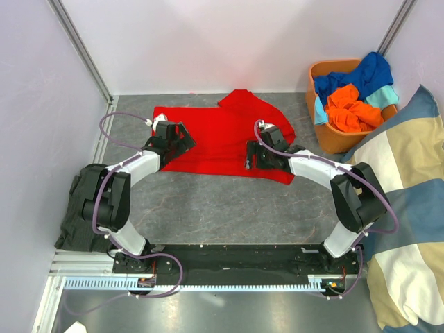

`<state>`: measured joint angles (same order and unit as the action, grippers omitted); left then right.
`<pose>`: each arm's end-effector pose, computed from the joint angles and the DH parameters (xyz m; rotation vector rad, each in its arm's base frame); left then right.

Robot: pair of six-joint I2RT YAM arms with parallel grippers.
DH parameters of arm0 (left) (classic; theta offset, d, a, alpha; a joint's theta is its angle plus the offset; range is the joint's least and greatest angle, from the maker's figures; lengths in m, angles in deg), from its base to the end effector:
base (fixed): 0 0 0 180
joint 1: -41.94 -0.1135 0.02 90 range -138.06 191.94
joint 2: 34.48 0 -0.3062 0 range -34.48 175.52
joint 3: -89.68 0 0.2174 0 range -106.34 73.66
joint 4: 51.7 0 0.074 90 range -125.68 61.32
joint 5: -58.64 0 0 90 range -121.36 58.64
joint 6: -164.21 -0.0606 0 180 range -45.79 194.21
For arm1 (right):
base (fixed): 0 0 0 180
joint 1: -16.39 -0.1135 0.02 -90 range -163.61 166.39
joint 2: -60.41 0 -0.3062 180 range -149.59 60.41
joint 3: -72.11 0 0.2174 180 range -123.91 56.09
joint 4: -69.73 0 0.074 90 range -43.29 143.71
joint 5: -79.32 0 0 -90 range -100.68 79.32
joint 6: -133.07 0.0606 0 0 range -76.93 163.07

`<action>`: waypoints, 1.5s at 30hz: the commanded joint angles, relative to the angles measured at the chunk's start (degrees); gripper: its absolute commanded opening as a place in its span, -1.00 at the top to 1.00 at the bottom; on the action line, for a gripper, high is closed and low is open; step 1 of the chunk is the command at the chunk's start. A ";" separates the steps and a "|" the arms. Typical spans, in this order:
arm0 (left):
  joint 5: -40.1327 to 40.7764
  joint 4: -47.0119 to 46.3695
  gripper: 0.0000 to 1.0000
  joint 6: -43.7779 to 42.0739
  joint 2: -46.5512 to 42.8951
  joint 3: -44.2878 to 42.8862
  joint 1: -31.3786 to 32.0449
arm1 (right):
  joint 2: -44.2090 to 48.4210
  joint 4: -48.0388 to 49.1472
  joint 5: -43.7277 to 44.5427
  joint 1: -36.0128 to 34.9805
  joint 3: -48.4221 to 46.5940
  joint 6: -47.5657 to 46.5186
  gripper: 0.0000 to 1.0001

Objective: Fold and stack the t-shirts
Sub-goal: Fold the flattened tshirt in 1/3 of the way

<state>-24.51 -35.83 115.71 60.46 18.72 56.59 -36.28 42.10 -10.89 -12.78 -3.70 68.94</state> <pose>0.3385 -0.0810 0.2442 -0.5937 2.2112 -0.3831 0.3037 0.1698 0.2393 -0.0727 2.4649 0.4356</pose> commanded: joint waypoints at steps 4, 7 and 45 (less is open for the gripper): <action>-0.61 -0.21 -0.98 0.34 0.08 -0.44 0.72 | -1.92 2.91 -0.14 -0.36 1.25 1.03 -0.66; -0.44 -0.21 -0.98 0.43 -0.28 0.36 0.81 | -2.98 3.27 -0.14 -0.36 1.52 1.29 -0.66; 1.23 2.60 -0.99 0.34 2.45 0.80 0.90 | -13.27 -2.09 9.52 -4.32 1.25 2.08 -0.70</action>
<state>-24.47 -33.66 115.75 63.49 19.66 57.18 -44.23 46.23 -0.13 -16.51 -4.62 69.81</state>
